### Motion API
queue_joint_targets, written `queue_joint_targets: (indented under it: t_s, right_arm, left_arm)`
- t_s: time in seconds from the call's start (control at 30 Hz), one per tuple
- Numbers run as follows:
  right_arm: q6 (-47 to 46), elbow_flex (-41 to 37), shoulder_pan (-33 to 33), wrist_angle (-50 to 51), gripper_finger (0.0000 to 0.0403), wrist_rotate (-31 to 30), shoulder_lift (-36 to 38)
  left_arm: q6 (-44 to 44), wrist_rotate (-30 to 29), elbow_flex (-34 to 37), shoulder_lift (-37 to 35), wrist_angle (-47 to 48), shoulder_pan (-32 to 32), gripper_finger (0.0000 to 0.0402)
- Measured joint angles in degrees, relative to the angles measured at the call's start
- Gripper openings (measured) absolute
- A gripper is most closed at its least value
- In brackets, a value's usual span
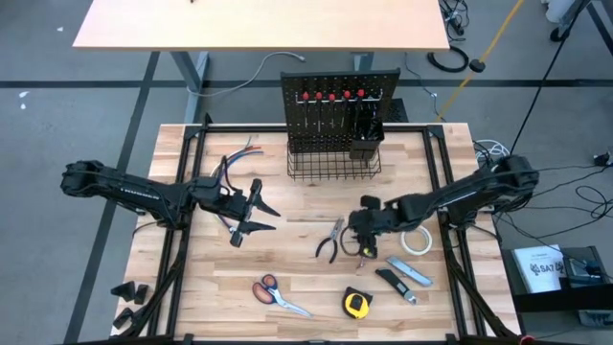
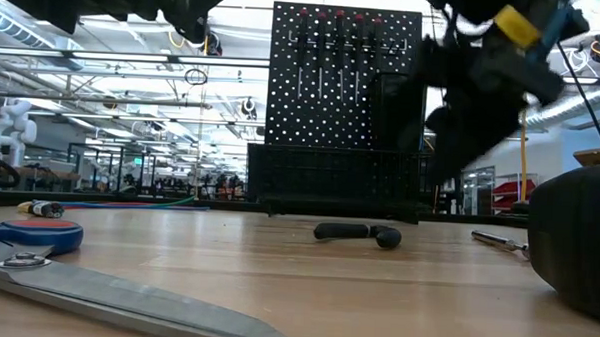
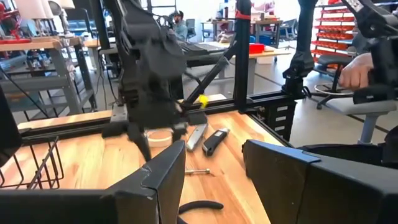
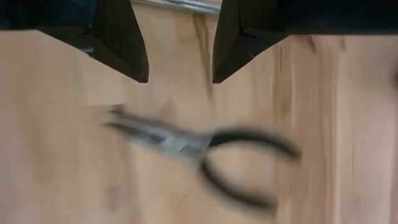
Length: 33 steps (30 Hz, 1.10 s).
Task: Hang tools onto peg board
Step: Put the telescopic into the black bin on the pegboard
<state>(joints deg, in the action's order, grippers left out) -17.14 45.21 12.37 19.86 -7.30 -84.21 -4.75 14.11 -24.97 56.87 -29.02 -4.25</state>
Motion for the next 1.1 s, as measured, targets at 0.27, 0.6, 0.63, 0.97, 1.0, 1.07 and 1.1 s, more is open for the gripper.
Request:
queue_joint_targets:
  t_s: [0.27,0.6,0.63,0.97,1.0,1.07,1.1]
  right_arm:
    - [25.33,0.0,2.64,0.17,0.0169,4.67,-5.74]
    - [46.36,0.15,3.88,5.84,0.0169,4.32,-5.33]
    - [47.88,0.17,3.88,6.89,0.0169,4.34,-5.29]
    - [51.45,0.91,3.88,7.48,0.0169,3.17,-5.35]
    - [52.09,1.46,3.88,7.68,0.0169,2.35,-5.44]
    - [53.18,3.19,3.85,8.01,0.0169,0.91,-5.45]
    - [53.61,4.24,3.83,8.2,0.0169,0.53,-5.45]
  left_arm:
    - [0.02,0.0,0.0,1.58,-0.02,0.0,0.0176]
    - [0.02,0.0,0.0,3.55,-0.05,0.0,0.0176]
    - [0.02,-0.02,0.0,3.58,-0.1,0.0,0.0176]
    - [0.02,-0.01,0.0,3.6,-0.54,0.0,0.0176]
    - [0.02,0.0,0.0,3.6,-0.55,0.0,0.0176]
    - [0.02,-0.01,0.0,3.6,-0.54,0.0,0.0176]
    - [0.02,0.0,0.0,3.6,-0.54,0.0,0.0176]
